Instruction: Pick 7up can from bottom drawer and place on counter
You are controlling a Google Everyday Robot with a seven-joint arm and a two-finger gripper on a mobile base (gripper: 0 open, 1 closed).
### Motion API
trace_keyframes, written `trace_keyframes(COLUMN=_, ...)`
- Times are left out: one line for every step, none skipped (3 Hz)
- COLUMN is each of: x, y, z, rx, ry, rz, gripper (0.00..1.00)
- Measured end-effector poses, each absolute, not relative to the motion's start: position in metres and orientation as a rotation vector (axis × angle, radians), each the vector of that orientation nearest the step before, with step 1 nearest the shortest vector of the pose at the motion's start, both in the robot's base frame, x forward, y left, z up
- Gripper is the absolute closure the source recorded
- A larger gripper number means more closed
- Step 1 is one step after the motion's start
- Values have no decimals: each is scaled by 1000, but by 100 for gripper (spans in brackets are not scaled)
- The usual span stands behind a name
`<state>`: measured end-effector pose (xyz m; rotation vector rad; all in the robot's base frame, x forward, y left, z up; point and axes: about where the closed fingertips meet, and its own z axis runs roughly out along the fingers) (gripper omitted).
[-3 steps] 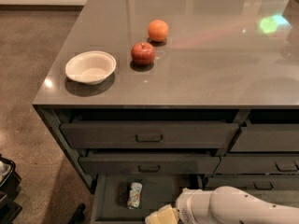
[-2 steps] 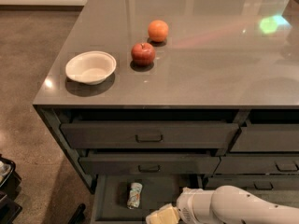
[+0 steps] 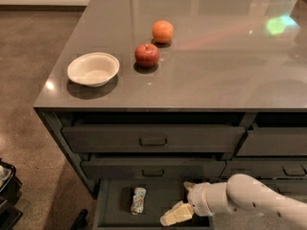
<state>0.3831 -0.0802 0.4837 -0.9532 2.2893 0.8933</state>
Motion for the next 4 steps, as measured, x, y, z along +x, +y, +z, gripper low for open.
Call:
trace_keyframes(x=406, y=-75, z=458, rx=-1123, ry=2150, rz=1026, gripper=0)
trace_keyframes(x=423, y=-84, z=468, rx=-1170, ry=2088, rz=1035, gripper=0)
trace_keyframes(x=417, y=-85, z=463, rx=-1089, ry=2138, rz=1004, gripper=0)
trace_keyframes(x=409, y=-77, z=421, rx=-956, ry=2204, rz=980, gripper=0)
